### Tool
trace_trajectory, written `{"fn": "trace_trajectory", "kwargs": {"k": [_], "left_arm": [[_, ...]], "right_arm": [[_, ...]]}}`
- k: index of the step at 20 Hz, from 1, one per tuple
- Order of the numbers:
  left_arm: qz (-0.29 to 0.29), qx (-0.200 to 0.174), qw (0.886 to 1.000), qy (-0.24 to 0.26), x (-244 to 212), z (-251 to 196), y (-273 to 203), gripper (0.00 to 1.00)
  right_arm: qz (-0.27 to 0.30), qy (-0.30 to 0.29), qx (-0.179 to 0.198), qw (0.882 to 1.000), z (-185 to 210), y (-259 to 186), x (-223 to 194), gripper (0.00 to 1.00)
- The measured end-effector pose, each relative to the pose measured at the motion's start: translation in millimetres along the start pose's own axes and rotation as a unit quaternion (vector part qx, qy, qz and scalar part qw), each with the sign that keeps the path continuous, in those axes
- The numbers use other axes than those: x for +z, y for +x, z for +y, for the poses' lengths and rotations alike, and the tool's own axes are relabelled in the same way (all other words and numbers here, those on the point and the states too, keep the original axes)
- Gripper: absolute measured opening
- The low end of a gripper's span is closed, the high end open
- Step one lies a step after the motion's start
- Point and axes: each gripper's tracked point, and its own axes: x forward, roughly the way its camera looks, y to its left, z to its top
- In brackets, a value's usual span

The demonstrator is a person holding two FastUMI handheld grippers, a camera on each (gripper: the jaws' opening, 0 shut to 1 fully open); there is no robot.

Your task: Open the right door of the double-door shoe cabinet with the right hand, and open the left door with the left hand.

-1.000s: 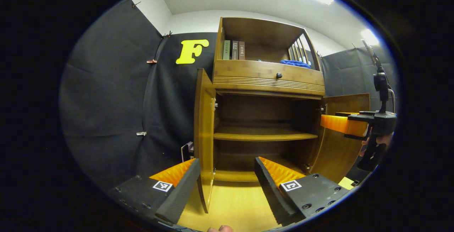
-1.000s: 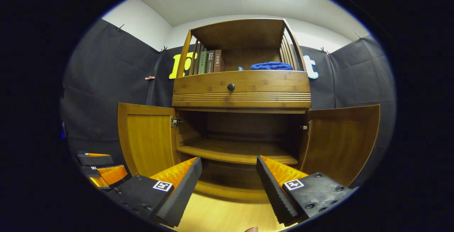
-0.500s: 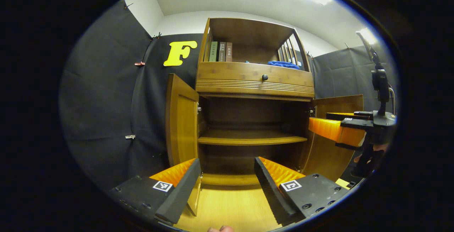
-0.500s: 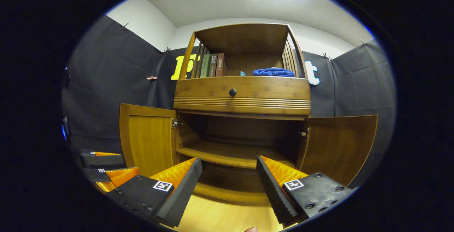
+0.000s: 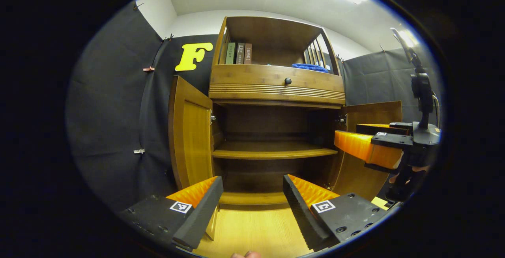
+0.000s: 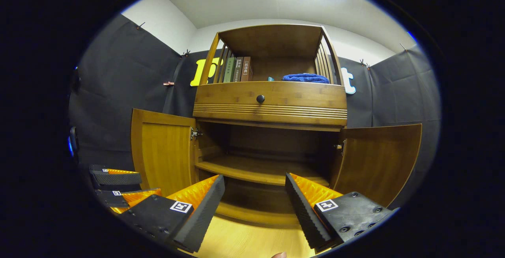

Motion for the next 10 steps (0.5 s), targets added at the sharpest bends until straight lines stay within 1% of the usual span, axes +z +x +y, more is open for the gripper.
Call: {"fn": "trace_trajectory", "kwargs": {"k": [6, 7, 9, 10], "left_arm": [[-0.004, 0.002, 1.0, 0.006, 3.9, 6.4, 1.2, 0.94], [-0.005, 0.002, 1.0, 0.006, 3.6, 6.1, 1.3, 0.95], [-0.005, 0.004, 1.0, 0.008, 3.4, 7.6, 1.5, 0.94], [-0.004, 0.004, 1.0, 0.008, 3.6, 7.9, 0.8, 0.95]], "right_arm": [[0.001, 0.008, -0.006, 1.0, -1.5, 3.5, -0.2, 0.98], [0.0, 0.008, -0.006, 1.0, -1.1, 3.9, 0.1, 0.98], [0.0, 0.007, -0.004, 1.0, 1.4, 4.6, -0.1, 0.98], [-0.001, 0.006, -0.002, 1.0, 1.9, 4.3, -0.4, 0.98]]}}
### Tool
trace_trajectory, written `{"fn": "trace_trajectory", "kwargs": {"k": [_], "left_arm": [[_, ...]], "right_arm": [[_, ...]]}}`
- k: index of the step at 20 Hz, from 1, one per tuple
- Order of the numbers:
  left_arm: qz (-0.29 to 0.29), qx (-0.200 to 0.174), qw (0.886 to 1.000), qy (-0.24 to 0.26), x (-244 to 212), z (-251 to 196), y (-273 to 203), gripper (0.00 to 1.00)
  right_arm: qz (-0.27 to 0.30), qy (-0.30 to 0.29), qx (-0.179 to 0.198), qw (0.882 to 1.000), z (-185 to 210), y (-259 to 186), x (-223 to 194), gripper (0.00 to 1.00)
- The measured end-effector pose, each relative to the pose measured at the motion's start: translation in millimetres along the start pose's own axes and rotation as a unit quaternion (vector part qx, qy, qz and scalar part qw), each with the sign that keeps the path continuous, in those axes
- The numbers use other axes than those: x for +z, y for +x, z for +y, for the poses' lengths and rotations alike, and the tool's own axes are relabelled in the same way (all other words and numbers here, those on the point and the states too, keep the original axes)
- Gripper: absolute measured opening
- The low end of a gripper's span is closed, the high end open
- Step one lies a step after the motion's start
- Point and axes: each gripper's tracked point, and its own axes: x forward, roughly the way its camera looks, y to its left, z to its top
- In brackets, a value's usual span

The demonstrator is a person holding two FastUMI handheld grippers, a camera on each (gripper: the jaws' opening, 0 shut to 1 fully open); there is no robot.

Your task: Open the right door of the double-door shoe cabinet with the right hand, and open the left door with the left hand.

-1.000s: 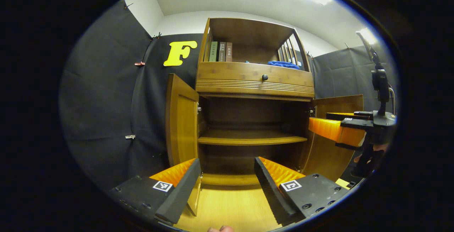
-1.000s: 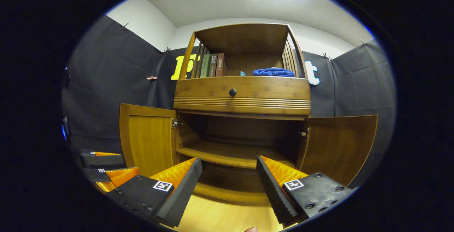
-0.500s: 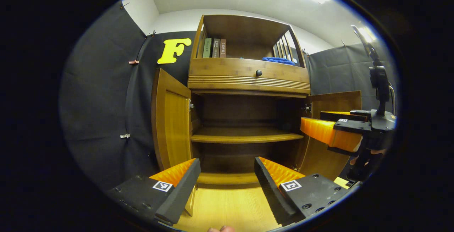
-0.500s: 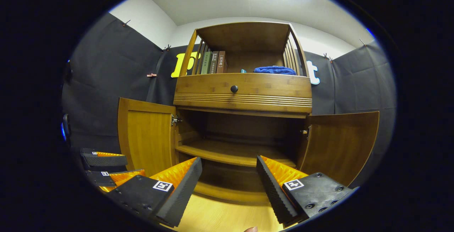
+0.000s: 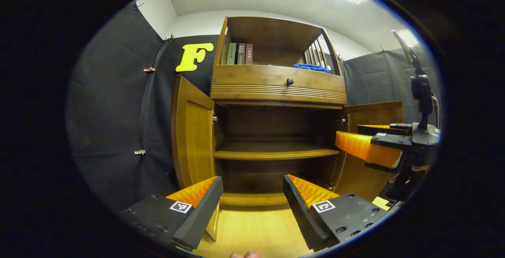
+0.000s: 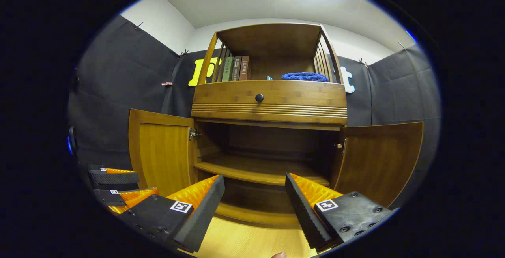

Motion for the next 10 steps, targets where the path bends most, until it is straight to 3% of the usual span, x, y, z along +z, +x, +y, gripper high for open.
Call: {"fn": "trace_trajectory", "kwargs": {"k": [10], "left_arm": [[-0.006, -0.009, 1.0, 0.011, 2.2, -7.1, -1.9, 0.95]], "right_arm": [[0.004, 0.003, -0.007, 1.0, -1.9, -5.5, -5.3, 0.98]]}}
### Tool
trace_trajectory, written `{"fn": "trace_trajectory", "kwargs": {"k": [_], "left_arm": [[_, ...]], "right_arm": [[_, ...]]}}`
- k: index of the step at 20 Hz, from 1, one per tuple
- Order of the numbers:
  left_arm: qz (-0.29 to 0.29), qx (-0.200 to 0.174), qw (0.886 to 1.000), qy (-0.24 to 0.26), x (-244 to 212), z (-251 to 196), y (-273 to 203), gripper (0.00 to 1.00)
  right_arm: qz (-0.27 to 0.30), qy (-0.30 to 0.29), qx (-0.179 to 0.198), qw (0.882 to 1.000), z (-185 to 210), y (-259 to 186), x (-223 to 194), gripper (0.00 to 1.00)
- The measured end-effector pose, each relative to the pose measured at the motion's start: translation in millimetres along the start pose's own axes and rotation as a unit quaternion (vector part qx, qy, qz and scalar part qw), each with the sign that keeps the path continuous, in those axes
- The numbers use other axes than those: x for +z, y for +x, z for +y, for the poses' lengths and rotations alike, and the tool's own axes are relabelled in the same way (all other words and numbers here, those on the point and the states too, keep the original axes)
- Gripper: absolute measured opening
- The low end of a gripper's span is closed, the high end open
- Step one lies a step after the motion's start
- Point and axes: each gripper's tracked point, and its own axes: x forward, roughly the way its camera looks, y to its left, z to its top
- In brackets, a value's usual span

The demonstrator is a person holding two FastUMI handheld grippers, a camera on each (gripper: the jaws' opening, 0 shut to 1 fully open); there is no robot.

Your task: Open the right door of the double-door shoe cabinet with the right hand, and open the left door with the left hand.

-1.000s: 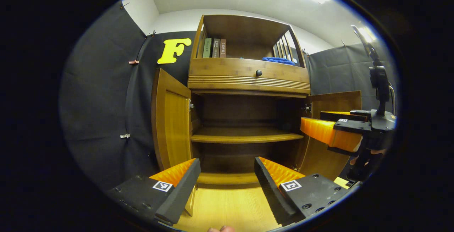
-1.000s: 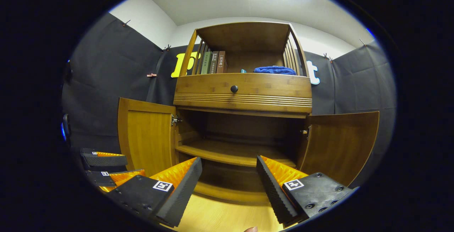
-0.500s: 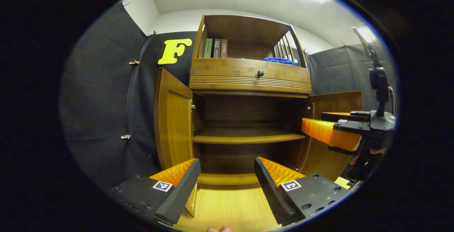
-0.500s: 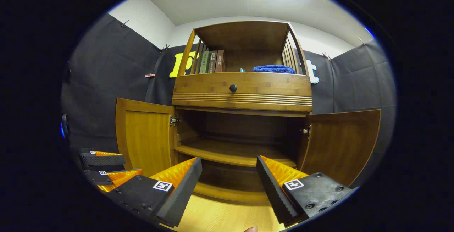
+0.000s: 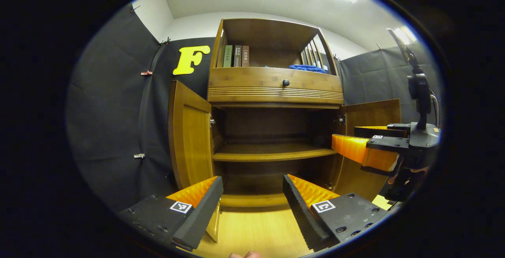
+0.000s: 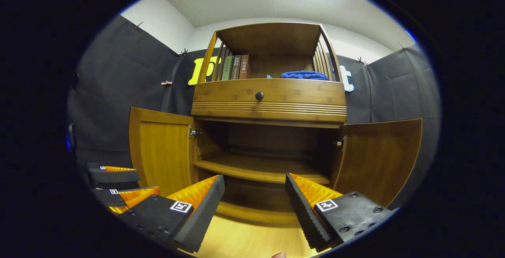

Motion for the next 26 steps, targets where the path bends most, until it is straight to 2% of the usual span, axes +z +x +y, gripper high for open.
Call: {"fn": "trace_trajectory", "kwargs": {"k": [2, 3, 26], "left_arm": [[0.002, -0.002, 1.0, 0.0, -1, 2, -3, 0.95], [0.002, -0.003, 1.0, 0.0, -1, 2, -3, 0.95], [-0.006, 0.0, 1.0, 0.009, 4, 2, -2, 0.95]], "right_arm": [[0.001, 0.001, -0.002, 1.0, 0, -1, -1, 1.0], [0.001, 0.001, -0.002, 1.0, 0, -1, -1, 0.98], [-0.009, -0.009, -0.004, 1.0, -6, 2, 7, 0.98]]}}
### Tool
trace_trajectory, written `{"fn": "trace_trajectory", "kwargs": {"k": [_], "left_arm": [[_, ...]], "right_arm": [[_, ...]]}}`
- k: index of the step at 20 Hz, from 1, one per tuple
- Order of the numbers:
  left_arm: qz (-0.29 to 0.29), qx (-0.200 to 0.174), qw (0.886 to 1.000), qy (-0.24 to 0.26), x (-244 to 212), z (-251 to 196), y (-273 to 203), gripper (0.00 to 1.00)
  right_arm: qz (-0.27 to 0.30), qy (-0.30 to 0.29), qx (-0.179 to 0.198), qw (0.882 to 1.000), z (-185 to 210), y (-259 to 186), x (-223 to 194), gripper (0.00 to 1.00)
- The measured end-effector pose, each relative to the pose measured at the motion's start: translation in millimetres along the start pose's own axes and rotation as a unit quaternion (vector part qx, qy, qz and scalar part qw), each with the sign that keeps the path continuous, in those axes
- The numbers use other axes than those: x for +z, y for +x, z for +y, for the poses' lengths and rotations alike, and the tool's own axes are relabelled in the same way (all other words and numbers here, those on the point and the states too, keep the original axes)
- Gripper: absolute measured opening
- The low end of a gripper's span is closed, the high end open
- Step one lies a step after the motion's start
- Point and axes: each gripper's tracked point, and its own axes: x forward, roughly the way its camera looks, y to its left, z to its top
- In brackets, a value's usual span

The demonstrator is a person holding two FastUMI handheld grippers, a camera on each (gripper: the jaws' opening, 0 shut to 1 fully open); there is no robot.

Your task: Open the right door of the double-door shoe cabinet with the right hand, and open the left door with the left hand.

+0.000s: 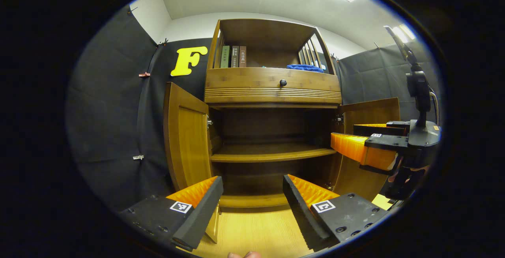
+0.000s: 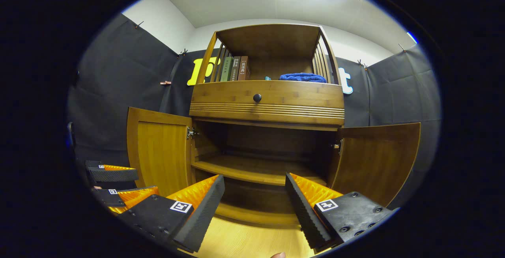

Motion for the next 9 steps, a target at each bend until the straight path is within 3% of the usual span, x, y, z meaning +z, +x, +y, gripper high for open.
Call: {"fn": "trace_trajectory", "kwargs": {"k": [5, 7, 9], "left_arm": [[-0.001, 0.002, 1.0, 0.005, 2, -2, 13, 0.95], [0.0, -0.003, 1.0, -0.008, -2, -5, 21, 0.95], [0.002, -0.007, 1.0, -0.023, -6, -7, 31, 0.95]], "right_arm": [[-0.007, -0.007, -0.01, 1.0, -5, 4, 9, 1.0], [-0.007, -0.014, -0.02, 1.0, -9, 6, 9, 0.95], [-0.011, -0.015, -0.032, 0.999, -14, 7, 8, 0.98]]}}
